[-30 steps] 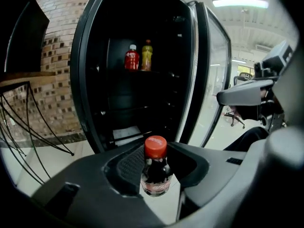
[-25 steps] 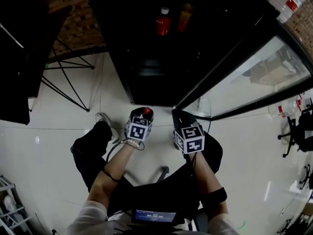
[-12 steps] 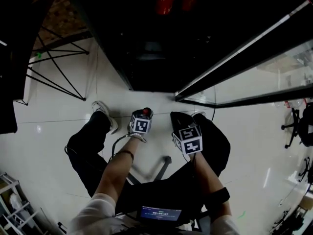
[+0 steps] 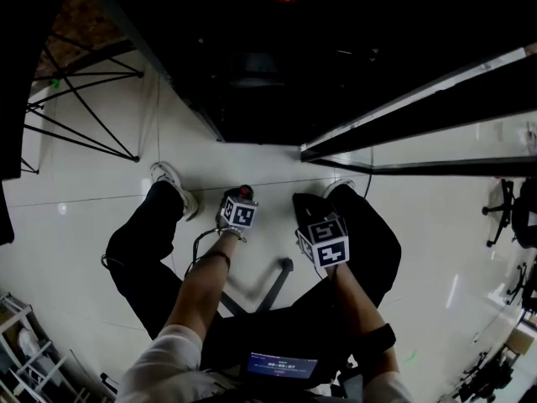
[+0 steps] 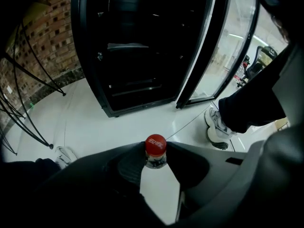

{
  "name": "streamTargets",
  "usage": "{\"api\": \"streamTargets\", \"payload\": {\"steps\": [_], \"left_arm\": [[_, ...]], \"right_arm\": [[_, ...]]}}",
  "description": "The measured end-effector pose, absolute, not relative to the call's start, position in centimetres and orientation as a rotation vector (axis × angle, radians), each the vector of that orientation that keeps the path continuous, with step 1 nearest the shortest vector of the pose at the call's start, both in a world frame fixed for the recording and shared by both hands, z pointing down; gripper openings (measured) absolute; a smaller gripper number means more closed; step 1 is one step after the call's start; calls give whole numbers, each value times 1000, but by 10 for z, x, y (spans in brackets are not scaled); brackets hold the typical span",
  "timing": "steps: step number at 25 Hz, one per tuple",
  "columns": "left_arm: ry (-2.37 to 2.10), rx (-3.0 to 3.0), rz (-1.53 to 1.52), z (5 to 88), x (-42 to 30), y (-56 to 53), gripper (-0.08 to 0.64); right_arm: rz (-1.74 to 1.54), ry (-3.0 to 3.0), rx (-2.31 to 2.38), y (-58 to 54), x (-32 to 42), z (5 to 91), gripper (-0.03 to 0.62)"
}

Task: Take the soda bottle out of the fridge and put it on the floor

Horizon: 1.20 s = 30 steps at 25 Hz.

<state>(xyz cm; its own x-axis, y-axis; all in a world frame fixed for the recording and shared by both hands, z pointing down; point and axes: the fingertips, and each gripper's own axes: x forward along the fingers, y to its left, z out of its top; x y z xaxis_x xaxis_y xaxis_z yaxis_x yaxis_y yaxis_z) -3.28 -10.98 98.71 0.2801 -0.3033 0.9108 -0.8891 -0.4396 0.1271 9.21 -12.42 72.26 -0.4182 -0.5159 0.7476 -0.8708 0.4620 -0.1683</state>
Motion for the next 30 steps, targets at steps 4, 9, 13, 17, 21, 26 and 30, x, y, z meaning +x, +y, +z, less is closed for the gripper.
{"api": "streamTargets", "payload": {"steps": [4,9,13,17,21,26,30], "left_arm": [[-1056,1880,1164,1002,-33,-102,138],[-1022,1874,1192,1014,-29,-98,140],[-1000,1860,1226,1022,-27,-90,140],[-1002,1844,1249,1028,-26,-87,140],[-1009,1843,1289,1034,-30,-90,140],[-1028,1852,1330,1038,-31,-93,141],[-1018,1839,1348,1045,-29,-91,141]], "right_arm": [[761,-2083,1144,-123,90,727,12],[775,-2070,1140,-123,90,735,12],[769,-2060,1141,-121,94,735,12],[785,-2066,1152,-121,97,733,12],[797,-2069,1148,-121,95,735,12],[799,-2068,1146,-125,95,738,12],[817,-2079,1153,-129,92,736,12]]}}
